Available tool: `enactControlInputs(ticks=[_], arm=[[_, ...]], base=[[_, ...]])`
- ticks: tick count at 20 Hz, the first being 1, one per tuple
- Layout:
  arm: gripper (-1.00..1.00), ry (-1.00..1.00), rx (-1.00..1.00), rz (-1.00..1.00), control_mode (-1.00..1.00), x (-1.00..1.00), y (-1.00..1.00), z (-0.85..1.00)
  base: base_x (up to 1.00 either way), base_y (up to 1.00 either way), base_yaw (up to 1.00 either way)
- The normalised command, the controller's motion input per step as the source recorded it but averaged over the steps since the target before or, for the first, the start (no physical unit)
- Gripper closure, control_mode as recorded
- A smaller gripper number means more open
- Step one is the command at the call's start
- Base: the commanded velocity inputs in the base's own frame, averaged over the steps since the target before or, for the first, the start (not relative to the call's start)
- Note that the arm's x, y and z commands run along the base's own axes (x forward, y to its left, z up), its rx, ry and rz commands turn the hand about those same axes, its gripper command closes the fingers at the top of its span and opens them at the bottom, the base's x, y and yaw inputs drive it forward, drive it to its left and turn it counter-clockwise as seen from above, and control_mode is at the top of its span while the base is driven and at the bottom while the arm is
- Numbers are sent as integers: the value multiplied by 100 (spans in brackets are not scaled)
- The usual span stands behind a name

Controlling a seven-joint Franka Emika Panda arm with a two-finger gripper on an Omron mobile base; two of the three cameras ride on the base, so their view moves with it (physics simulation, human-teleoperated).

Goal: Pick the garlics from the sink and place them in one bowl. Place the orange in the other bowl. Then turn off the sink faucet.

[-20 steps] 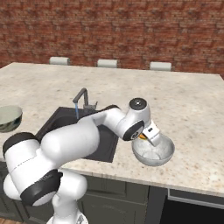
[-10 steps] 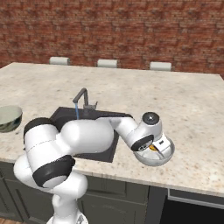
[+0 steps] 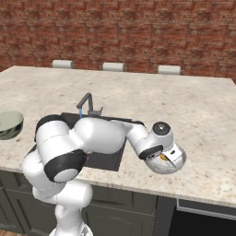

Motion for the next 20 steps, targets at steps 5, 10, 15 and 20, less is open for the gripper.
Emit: enactControlInputs(ticks=[5, 10, 15, 20], arm=[[-100, 0, 0, 0, -100, 11, -3, -8], [-100, -7, 0, 0, -100, -8, 0, 0], [-100, -5, -2, 0, -100, -5, 4, 7], [-100, 0, -8, 0, -100, -3, 37, 38]], base=[[0, 0, 0], [0, 0, 0], [0, 0, 0], [0, 0, 0]])
